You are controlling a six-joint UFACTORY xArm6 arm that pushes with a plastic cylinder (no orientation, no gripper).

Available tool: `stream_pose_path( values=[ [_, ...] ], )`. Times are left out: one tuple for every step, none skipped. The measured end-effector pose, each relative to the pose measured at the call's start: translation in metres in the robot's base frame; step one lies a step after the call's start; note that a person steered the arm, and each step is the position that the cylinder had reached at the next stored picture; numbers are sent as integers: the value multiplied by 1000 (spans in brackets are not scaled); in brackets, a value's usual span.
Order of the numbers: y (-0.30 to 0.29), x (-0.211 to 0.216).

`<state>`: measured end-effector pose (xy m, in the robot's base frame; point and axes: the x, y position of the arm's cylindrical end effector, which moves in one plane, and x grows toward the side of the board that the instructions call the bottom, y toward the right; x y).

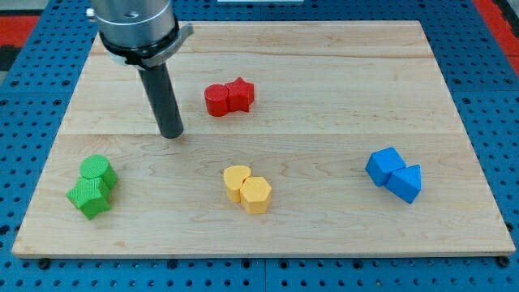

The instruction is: Move your arm to the bottom side of the board

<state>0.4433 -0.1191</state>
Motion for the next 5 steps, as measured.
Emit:
stream_pose_path(
  values=[
    [24,25],
    [30,69],
    [13,89],
    [3,89],
    [4,93]
  ],
)
